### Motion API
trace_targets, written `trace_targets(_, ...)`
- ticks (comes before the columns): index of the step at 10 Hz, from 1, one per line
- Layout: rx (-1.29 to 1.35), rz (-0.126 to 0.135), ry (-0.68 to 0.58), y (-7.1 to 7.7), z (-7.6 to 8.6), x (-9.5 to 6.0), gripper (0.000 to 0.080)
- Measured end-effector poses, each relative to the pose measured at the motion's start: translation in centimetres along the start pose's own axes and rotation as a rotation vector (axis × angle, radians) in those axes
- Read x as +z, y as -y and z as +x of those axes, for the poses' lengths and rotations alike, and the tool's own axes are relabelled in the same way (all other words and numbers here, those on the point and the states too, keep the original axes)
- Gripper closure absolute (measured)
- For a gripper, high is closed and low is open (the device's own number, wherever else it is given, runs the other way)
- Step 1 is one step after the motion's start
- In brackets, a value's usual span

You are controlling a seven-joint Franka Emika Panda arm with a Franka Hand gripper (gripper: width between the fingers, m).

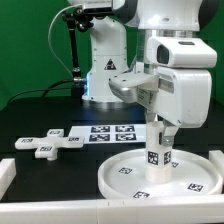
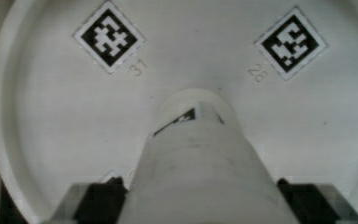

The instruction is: Assemble round table

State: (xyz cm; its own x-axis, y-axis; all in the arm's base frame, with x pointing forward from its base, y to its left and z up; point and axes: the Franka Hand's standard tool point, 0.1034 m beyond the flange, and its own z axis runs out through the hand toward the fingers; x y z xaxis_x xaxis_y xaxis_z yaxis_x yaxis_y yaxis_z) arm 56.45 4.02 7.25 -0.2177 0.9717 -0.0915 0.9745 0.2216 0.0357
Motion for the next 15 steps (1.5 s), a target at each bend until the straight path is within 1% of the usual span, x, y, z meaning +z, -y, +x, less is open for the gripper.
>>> trace_targets(3,0.081,0.004,0.000,0.05,-0.05,0.02,0.0393)
trace_targets(7,0.323,0.008,-0.002,0.13,-0.09,0.07,0.0392)
trace_targets(10,0.580,0.012,-0.004,0.29,-0.14,0.05,0.0392)
trace_targets(11,0.721,0.015,-0.010,0.27,0.00,0.03,0.0390)
trace_targets(13,0.909,0.015,-0.011,0.19,0.33,-0.02,0.0390)
trace_targets(14,1.054,0.019,-0.015,0.18,0.41,-0.03,0.0390)
trace_targets(15,1.129,0.021,-0.017,0.17,0.38,-0.03,0.0390)
